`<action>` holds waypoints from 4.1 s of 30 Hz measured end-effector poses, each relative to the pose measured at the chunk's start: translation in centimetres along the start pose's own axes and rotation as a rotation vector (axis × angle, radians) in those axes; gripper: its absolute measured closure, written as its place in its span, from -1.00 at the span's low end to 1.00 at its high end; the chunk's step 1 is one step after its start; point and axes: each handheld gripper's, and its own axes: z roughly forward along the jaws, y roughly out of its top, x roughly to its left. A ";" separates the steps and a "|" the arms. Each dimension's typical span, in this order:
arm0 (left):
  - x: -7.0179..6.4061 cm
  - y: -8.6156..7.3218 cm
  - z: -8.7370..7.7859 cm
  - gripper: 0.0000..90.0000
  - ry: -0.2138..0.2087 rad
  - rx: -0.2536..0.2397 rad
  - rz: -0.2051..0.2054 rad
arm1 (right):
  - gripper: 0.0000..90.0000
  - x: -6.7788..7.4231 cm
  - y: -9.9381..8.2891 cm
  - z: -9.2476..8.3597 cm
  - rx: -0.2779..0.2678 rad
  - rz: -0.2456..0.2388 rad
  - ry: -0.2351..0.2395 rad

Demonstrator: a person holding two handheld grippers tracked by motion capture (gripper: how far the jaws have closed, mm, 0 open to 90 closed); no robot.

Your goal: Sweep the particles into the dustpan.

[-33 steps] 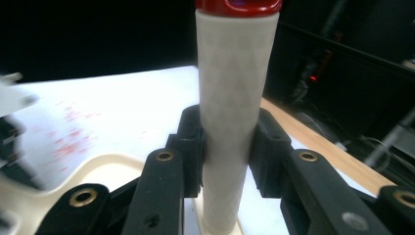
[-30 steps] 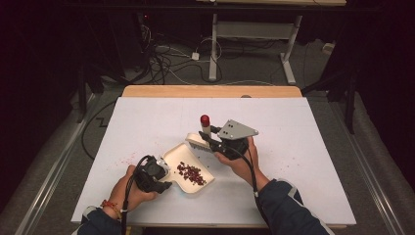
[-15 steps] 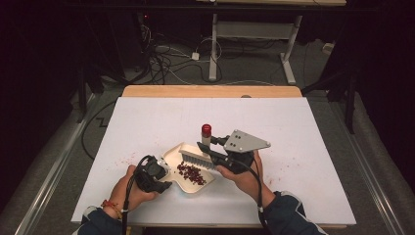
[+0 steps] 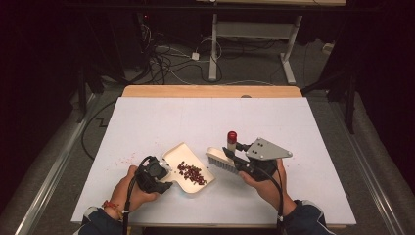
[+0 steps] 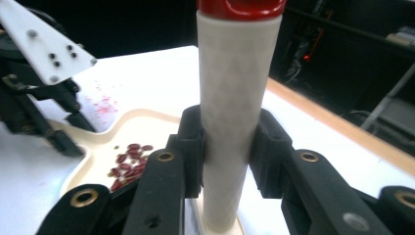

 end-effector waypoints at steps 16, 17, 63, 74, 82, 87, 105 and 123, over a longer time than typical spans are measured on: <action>0.0 0.1 0.1 0.42 -0.001 -0.007 -0.003 | 0.55 2.5 1.4 -1.4 -0.071 0.008 0.088; 0.0 0.1 0.1 0.42 -0.001 -0.009 -0.005 | 0.55 2.2 1.5 -1.6 -0.077 0.016 0.082; -0.1 -0.4 -0.4 0.42 0.011 0.001 -0.014 | 0.55 4.2 1.2 0.2 -0.062 -0.023 0.031; 0.1 -0.5 -0.4 0.42 0.004 -0.018 -0.041 | 0.55 2.5 0.8 0.5 -0.063 -0.009 -0.035; 0.1 -0.4 -0.2 0.42 0.001 -0.051 -0.058 | 0.55 2.0 0.6 2.5 -0.087 -0.010 -0.036; 0.2 -0.4 -0.1 0.42 -0.004 -0.071 -0.073 | 0.55 2.9 0.7 3.1 -0.086 -0.016 0.004; 0.7 -0.8 0.0 0.42 -0.015 -0.099 -0.151 | 0.55 3.0 1.7 3.2 -0.123 0.011 0.048; 2.0 -1.4 0.2 0.41 0.003 -0.116 -0.215 | 0.55 -1.6 2.4 -1.9 -0.097 0.038 0.035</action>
